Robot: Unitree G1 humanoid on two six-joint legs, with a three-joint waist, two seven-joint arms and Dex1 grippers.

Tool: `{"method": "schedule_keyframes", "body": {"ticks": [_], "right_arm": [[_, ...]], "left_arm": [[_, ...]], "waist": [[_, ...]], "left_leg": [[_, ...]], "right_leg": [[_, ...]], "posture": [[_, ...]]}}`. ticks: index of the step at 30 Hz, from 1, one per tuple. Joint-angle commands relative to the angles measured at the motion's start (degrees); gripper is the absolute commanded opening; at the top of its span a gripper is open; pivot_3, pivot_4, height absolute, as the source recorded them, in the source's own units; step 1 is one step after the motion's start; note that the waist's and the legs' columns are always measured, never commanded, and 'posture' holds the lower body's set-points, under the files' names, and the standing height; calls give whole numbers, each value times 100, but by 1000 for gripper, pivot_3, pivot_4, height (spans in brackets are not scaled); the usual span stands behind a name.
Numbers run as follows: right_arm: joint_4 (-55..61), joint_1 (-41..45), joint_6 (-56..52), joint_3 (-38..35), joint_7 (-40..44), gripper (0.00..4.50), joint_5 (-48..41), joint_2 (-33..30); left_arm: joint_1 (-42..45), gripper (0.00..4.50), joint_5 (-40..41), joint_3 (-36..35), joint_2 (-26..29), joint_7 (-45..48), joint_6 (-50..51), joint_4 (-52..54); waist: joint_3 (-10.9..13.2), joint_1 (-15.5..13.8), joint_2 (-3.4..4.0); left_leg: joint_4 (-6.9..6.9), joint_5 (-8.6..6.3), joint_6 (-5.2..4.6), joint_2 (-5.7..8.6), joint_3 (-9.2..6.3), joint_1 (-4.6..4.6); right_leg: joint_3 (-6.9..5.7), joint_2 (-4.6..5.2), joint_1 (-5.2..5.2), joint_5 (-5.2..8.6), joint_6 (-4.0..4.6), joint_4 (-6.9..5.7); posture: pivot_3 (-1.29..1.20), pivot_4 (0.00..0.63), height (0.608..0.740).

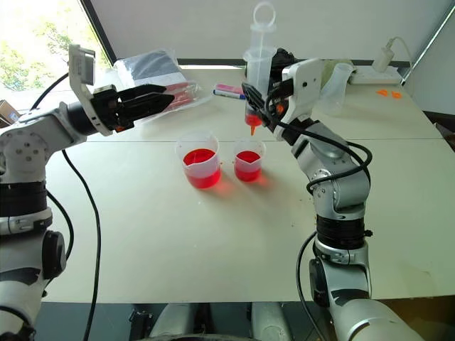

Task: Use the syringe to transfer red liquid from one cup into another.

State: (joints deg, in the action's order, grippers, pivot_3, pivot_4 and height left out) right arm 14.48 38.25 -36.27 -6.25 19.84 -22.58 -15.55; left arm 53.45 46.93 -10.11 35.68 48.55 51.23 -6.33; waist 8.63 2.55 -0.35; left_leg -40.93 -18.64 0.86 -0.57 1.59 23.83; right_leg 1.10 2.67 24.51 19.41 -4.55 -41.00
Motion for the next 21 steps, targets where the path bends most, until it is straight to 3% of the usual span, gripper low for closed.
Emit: {"method": "schedule_keyframes", "body": {"ticks": [1,8,17,21], "right_arm": [[288,-64,222,101,-81,1376,81,37],[259,-293,409,259,-194,1376,204,156],[253,-360,490,323,-231,1376,230,179],[270,-441,593,398,-280,1376,283,240]], "left_arm": [[693,3622,-327,137,-292,-137,-365,-408],[1532,3622,-870,583,-1048,23,-868,-1088],[1857,3622,-1228,669,-1434,231,-1164,-1449],[2187,3622,-1551,710,-1856,-94,-1607,-1962]], "waist": [[0,-5,0],[0,-9,0],[0,2,-1],[1,-52,-2]], "left_leg": [[-1,0,0,0,0,0],[-3,0,-1,3,0,2],[-1,0,-1,0,2,2],[-5,-1,-1,1,1,5]], "right_leg": [[0,0,0,0,0,0],[1,1,0,0,0,0],[3,-2,3,0,0,1],[2,0,3,0,0,1]], "posture": [[0,150,711],[0,150,711],[0,150,711],[0,150,711]]}}
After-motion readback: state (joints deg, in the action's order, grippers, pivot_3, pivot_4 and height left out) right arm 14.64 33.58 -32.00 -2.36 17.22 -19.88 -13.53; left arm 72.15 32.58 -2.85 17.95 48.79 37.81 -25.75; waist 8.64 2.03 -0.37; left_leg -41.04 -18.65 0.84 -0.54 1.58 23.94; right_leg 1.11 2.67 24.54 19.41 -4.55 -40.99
